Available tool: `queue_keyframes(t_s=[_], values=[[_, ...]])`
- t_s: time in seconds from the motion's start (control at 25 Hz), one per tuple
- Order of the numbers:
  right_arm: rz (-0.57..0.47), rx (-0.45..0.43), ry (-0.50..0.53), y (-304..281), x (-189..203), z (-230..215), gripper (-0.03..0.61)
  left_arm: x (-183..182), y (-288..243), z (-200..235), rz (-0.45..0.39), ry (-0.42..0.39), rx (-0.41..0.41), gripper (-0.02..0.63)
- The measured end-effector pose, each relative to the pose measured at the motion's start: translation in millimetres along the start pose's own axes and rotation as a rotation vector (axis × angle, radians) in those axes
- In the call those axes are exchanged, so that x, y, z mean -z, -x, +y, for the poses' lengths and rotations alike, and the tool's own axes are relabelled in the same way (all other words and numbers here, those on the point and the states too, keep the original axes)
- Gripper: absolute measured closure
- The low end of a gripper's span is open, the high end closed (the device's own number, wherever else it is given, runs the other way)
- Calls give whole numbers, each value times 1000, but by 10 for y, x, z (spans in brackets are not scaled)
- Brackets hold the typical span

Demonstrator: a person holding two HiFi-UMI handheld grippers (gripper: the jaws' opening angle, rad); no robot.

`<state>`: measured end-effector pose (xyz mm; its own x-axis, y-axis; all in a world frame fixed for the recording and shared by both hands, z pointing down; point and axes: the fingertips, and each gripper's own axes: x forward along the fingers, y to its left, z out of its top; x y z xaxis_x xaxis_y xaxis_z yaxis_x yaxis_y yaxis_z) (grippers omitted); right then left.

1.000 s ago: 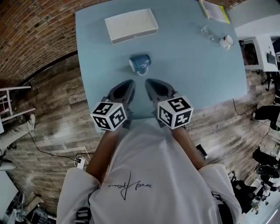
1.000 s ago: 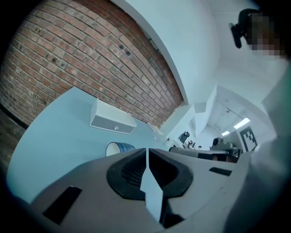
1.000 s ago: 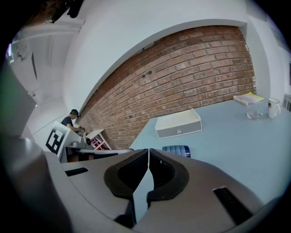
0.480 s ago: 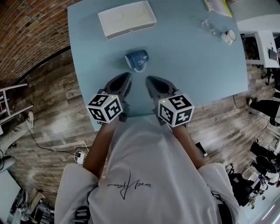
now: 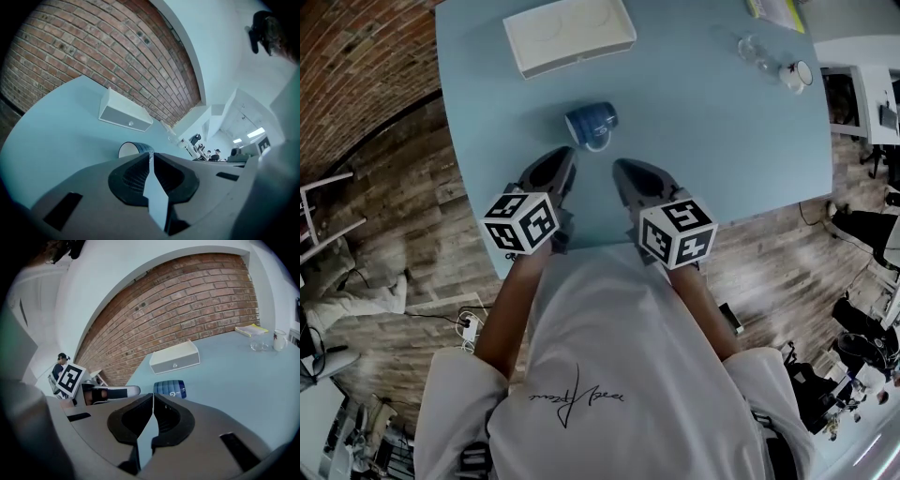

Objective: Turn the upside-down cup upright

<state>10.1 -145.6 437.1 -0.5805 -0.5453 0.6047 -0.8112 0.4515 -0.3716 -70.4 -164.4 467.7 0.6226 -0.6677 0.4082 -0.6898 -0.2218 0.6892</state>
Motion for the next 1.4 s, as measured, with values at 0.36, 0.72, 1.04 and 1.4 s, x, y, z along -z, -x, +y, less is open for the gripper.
queue_keyframes(t_s=[0.36, 0.72, 1.04, 1.4], values=[[34, -12, -16, -102, 52, -62, 555, 32, -126, 81, 17, 42, -2, 499], [63, -20, -31, -175, 129, -75, 555, 76, -217, 148, 43, 77, 10, 499], [75, -19, -40, -201, 135, -123, 555, 72, -300, 192, 64, 98, 15, 499], [81, -18, -54, -236, 128, -193, 555, 98, -381, 191, 85, 101, 12, 499]])
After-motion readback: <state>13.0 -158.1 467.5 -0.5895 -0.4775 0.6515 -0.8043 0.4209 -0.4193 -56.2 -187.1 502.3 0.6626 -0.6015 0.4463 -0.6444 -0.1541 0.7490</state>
